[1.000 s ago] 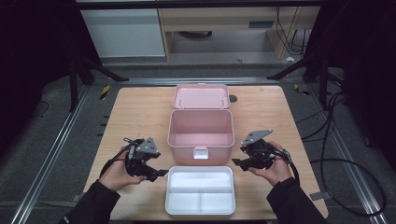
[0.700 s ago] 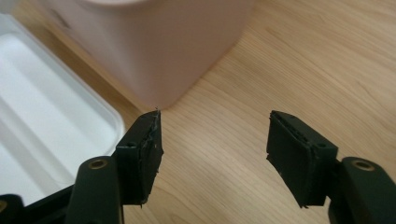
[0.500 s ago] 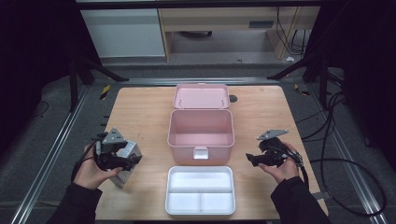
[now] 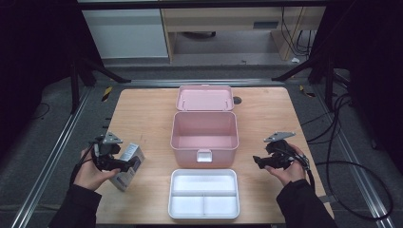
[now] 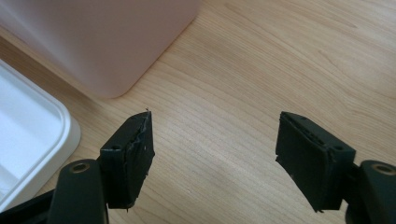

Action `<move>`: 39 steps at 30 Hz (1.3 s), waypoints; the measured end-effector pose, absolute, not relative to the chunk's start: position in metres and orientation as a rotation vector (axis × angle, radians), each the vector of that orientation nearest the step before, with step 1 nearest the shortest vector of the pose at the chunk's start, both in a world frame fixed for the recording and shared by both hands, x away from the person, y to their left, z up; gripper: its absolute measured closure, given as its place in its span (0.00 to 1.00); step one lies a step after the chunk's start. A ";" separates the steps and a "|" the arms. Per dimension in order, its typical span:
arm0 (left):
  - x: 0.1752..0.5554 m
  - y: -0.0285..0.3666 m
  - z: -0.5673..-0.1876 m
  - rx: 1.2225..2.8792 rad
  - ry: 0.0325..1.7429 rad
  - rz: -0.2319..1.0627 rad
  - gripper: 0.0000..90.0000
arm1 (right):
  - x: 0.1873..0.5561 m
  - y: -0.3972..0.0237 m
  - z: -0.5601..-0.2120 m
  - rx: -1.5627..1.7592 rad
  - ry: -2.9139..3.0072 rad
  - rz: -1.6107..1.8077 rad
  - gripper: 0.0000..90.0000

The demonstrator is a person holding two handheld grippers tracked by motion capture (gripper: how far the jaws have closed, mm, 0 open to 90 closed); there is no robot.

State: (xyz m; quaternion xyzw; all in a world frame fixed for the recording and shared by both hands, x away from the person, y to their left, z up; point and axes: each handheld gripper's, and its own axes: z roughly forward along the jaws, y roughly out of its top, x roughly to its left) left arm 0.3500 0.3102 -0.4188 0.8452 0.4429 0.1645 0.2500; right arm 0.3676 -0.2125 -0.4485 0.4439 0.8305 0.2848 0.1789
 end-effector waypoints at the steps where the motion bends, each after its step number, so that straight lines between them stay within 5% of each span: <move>1: 0.351 0.311 -0.420 2.308 1.209 0.447 0.25 | 0.368 -0.213 -0.449 1.255 2.348 0.804 0.31; 14: 0.357 0.314 -0.443 2.376 1.298 0.373 0.33 | 0.370 -0.213 -0.452 1.256 2.367 0.777 0.31; 28: 0.364 0.314 -0.453 2.388 1.383 0.263 0.60 | 0.371 -0.210 -0.456 1.239 2.396 0.751 0.31; 39: 0.362 0.310 -0.444 2.400 1.362 0.282 0.62 | 0.368 -0.211 -0.456 1.233 2.397 0.745 0.31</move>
